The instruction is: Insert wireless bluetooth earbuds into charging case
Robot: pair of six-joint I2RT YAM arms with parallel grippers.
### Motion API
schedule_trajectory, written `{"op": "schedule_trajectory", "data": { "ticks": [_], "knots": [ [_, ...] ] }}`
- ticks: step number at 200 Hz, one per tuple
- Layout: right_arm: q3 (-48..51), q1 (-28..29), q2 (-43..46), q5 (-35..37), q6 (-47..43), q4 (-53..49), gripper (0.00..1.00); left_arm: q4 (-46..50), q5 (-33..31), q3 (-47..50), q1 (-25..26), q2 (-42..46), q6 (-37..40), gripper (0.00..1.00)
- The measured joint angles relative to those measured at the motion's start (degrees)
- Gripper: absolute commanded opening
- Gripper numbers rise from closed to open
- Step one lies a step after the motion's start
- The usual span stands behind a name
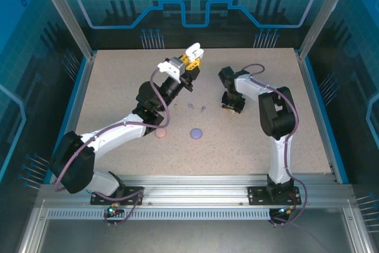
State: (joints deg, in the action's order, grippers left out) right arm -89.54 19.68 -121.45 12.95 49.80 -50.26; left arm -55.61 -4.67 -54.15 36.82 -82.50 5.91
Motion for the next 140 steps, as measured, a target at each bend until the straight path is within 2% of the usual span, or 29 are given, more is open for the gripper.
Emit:
{"op": "schedule_trajectory", "data": {
  "ticks": [53, 140],
  "knots": [
    [1.57, -0.68, 1.01, -1.11, -0.85, 1.57, 0.39, 0.0, 0.0, 0.0, 0.0, -0.04, 0.0, 0.0],
    [2.95, -1.11, 1.84, -2.21, -2.84, 3.48, 0.32, 0.0, 0.0, 0.0, 0.0, -0.07, -0.02, 0.0]
  ]
}}
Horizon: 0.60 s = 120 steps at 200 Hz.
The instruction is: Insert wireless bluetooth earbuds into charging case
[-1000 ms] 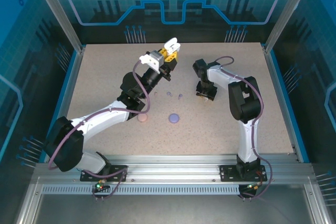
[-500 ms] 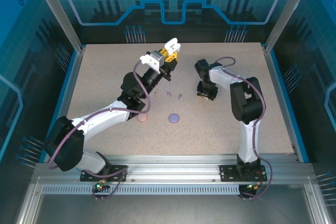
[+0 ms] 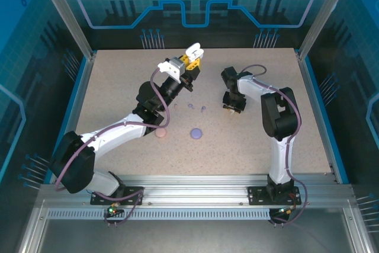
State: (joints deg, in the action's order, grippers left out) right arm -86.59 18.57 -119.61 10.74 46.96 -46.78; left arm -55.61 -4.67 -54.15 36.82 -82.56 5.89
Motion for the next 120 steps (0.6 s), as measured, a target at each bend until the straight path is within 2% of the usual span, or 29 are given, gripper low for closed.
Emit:
{"op": "schedule_trajectory", "data": {
  "ticks": [45, 120],
  "knots": [
    [1.01, -0.26, 0.68, 0.0, -2.08, 1.42, 0.27, -0.02, 0.0, 0.0, 0.0, 0.0, 0.0, 0.0],
    [7.34, -1.05, 5.01, 4.33, -8.0, 6.03, 0.26, 0.0, 0.0, 0.0, 0.0, 0.0, -0.02, 0.0]
  ]
}}
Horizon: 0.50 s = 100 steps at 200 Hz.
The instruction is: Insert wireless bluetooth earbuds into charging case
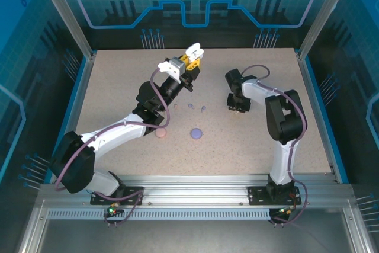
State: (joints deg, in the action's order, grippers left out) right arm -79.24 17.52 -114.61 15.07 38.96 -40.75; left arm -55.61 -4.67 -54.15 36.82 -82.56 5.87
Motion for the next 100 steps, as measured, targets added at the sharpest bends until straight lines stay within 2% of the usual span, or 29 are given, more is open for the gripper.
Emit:
{"op": "schedule_trajectory", "data": {
  "ticks": [100],
  "knots": [
    [6.19, 2.21, 14.27, 2.99, -5.88, 8.0, 0.25, 0.02, 0.0, -0.04, 0.0, -0.76, -0.85, 0.0]
  ]
}}
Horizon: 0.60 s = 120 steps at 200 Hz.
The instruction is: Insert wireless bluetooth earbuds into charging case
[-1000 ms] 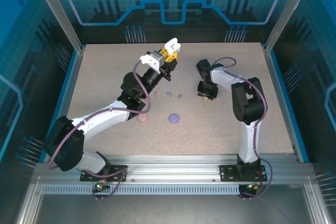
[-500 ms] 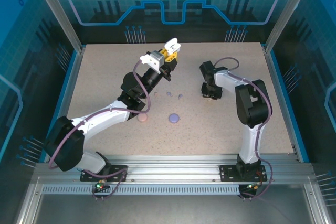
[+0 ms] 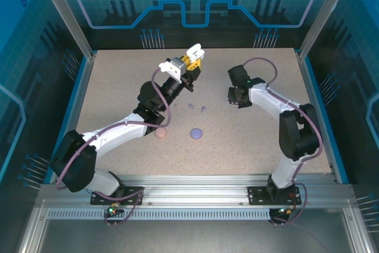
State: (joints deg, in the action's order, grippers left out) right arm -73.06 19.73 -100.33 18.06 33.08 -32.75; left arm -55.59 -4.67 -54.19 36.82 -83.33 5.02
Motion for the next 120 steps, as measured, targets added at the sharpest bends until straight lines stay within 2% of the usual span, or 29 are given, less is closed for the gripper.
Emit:
{"op": "schedule_trajectory", "data": {
  "ticks": [89, 120],
  "knots": [
    [0.17, 2.54, 17.18, 0.87, -7.1, 6.95, 0.27, 1.29, 0.94, -0.9, 0.0, 0.02, -0.22, 0.0],
    [-2.78, 2.67, 21.35, -0.37, -9.97, 8.28, 0.28, 2.08, 1.81, -0.94, 0.0, 0.02, -0.22, 0.0]
  ]
}}
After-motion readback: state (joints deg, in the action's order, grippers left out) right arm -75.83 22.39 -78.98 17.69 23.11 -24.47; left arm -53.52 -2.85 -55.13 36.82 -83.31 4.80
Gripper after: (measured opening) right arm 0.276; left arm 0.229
